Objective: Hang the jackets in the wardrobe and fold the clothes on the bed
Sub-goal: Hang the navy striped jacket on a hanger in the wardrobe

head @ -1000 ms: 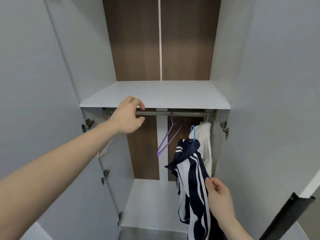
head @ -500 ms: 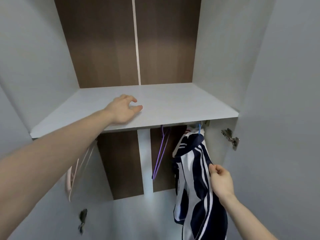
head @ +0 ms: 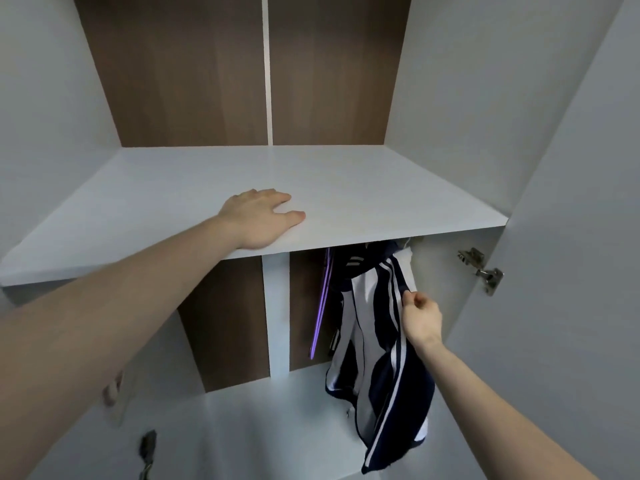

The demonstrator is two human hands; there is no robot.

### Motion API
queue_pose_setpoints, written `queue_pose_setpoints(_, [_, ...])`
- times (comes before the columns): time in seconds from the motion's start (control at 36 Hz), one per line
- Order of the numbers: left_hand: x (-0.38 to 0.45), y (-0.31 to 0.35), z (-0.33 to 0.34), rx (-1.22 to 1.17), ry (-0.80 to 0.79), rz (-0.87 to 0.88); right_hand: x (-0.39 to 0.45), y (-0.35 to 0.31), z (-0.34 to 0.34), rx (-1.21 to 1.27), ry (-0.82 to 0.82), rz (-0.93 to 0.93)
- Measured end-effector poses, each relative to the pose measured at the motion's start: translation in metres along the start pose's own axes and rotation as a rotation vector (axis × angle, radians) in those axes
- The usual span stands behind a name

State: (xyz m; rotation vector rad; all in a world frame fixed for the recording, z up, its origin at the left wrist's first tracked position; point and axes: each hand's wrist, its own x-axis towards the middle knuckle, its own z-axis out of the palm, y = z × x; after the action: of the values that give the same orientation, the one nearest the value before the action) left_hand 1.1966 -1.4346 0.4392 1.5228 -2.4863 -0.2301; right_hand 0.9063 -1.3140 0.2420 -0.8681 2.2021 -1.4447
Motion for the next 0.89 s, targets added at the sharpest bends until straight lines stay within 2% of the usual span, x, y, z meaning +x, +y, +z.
queue_pose_setpoints(0.28, [0.005, -0.005, 0.004, -0.01, 0.009, -0.002, 0.034, 0.0, 0.023, -0.07, -0.01, 0.031])
queue_pose_setpoints(0.69, [0.004, -0.004, 0.003, -0.016, 0.011, -0.008, 0.024, 0.027, 0.023, -0.314, -0.055, 0.035])
queue_pose_setpoints(0.78, [0.002, -0.003, 0.002, -0.025, 0.011, -0.013, 0.014, 0.023, 0.031, -0.298, 0.066, 0.008])
queue_pose_setpoints(0.83, [0.002, -0.003, 0.001, -0.031, 0.014, -0.018, 0.003, 0.018, 0.041, -0.243, 0.206, -0.085])
queue_pose_setpoints(0.89, [0.001, -0.002, 0.001, -0.034, 0.014, -0.023, -0.011, 0.013, 0.053, -0.139, 0.249, -0.181])
